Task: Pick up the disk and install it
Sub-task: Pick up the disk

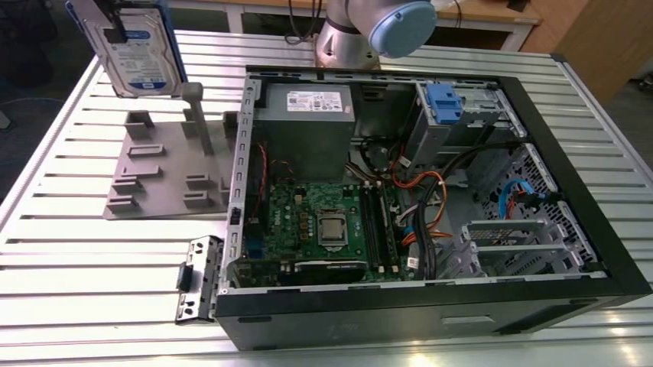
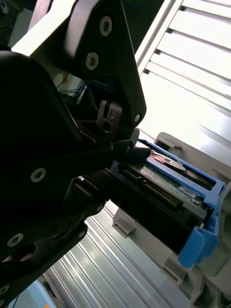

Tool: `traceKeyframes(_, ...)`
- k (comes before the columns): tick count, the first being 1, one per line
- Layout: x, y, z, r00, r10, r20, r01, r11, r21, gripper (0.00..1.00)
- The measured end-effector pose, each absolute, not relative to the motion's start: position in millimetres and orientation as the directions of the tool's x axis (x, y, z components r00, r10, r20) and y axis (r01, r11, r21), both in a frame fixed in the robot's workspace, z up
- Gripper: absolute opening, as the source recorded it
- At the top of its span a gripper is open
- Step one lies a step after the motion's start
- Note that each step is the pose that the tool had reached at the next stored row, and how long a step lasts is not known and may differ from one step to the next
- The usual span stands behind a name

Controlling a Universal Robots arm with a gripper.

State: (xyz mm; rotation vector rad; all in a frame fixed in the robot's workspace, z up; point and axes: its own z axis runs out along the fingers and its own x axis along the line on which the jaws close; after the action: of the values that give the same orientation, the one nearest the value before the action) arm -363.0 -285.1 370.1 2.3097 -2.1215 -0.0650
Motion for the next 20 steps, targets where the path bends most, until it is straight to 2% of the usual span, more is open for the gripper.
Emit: traceKeyframes(20, -363.0, -285.1, 381.7, 0.084, -0.996, -0.027, -0.996, -0.085, 0.032, 0.36)
